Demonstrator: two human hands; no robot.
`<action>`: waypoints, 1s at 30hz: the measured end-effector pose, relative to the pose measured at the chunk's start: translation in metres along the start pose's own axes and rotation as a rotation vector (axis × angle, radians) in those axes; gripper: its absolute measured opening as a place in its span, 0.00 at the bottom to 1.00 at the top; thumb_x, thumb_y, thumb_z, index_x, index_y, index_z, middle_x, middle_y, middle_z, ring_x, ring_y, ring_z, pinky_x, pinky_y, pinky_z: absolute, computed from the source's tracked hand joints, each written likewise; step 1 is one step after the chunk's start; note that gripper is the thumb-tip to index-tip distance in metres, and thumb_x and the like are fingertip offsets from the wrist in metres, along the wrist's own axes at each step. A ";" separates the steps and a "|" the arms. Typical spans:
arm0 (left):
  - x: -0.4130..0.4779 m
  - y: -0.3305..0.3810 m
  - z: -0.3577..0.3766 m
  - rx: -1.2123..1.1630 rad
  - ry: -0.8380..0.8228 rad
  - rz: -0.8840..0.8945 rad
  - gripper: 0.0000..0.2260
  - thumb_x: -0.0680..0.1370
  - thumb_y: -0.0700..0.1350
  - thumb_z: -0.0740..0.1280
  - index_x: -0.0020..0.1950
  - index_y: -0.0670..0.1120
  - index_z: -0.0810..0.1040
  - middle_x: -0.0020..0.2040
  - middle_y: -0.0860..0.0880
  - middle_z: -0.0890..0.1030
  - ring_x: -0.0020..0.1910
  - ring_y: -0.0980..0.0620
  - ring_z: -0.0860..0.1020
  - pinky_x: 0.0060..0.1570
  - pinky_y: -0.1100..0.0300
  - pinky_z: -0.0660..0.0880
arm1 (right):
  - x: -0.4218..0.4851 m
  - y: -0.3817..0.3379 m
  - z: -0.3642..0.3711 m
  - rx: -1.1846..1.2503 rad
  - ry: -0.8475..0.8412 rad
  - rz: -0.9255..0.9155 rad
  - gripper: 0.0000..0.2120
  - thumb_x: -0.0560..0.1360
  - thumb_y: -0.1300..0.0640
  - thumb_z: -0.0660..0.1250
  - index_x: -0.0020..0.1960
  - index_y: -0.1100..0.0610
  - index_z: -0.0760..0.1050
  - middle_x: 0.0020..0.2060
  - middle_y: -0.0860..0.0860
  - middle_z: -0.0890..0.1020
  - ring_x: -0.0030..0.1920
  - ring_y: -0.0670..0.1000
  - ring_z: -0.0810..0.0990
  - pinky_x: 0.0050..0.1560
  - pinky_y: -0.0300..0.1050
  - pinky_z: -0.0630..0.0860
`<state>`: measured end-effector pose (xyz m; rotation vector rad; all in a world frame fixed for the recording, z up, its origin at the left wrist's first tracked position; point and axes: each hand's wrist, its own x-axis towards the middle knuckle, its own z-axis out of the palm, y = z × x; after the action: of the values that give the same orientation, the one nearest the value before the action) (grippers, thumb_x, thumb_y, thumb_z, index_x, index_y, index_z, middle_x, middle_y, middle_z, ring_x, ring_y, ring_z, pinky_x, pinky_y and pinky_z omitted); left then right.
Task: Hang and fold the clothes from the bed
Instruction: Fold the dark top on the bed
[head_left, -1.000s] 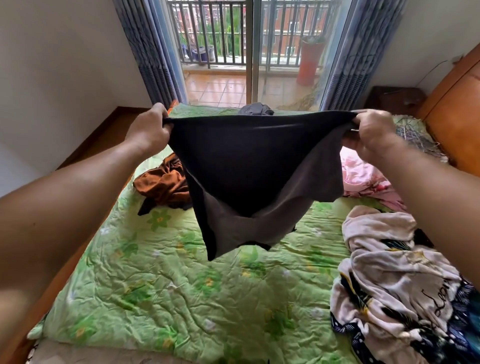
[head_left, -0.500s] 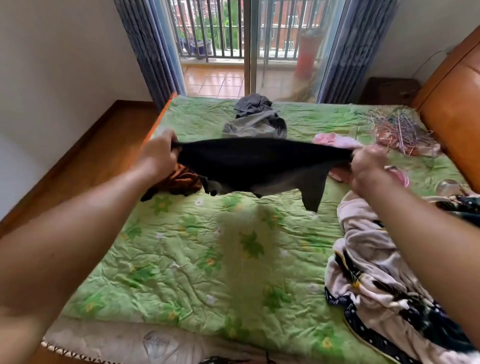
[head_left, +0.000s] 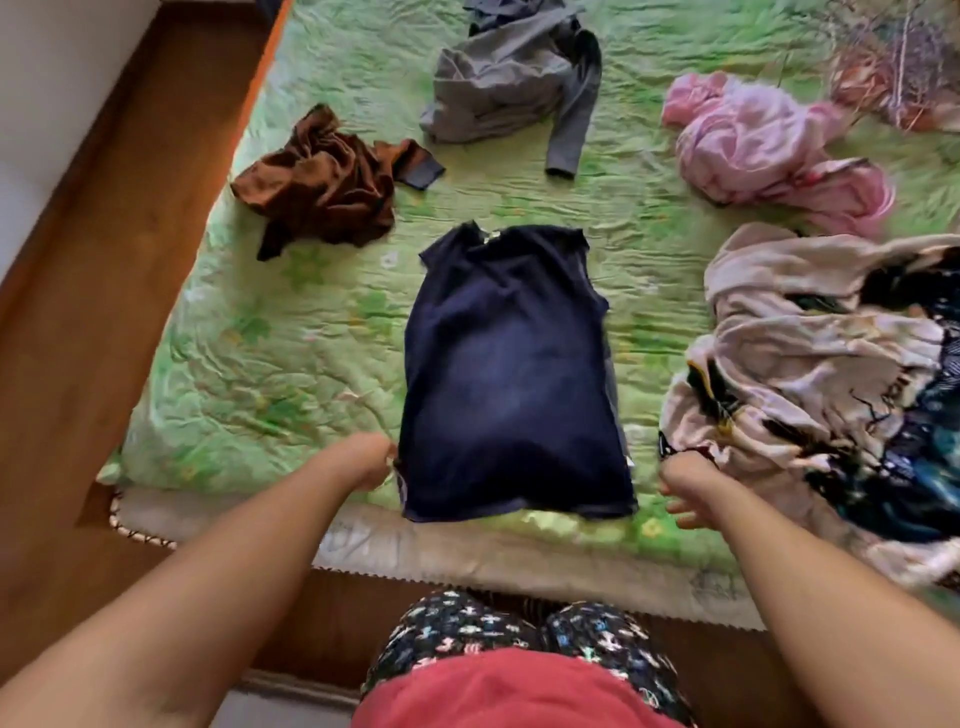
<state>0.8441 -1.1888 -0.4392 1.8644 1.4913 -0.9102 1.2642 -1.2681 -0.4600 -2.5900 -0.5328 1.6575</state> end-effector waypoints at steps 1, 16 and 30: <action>0.005 0.003 0.001 -0.014 0.008 -0.003 0.18 0.81 0.42 0.61 0.70 0.48 0.75 0.68 0.45 0.77 0.66 0.43 0.76 0.60 0.56 0.73 | 0.006 -0.004 0.002 -0.087 0.008 -0.060 0.06 0.81 0.61 0.55 0.50 0.56 0.71 0.48 0.57 0.73 0.34 0.52 0.70 0.37 0.44 0.70; 0.201 -0.005 -0.070 -0.273 0.258 -0.046 0.21 0.82 0.49 0.62 0.74 0.49 0.68 0.68 0.44 0.72 0.66 0.41 0.73 0.65 0.49 0.71 | 0.150 -0.192 0.039 -0.705 0.213 -0.622 0.11 0.81 0.53 0.57 0.58 0.57 0.73 0.55 0.57 0.77 0.52 0.61 0.78 0.46 0.50 0.71; 0.467 -0.030 -0.157 -0.754 0.686 -0.217 0.21 0.83 0.49 0.61 0.75 0.45 0.66 0.69 0.39 0.74 0.67 0.38 0.73 0.66 0.51 0.69 | 0.341 -0.395 0.059 -0.453 0.591 -0.740 0.22 0.82 0.47 0.61 0.73 0.54 0.63 0.66 0.66 0.71 0.66 0.68 0.71 0.65 0.59 0.70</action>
<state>0.9059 -0.7866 -0.7189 1.4871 2.0727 0.2797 1.2329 -0.8054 -0.7069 -2.4435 -1.6682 0.5577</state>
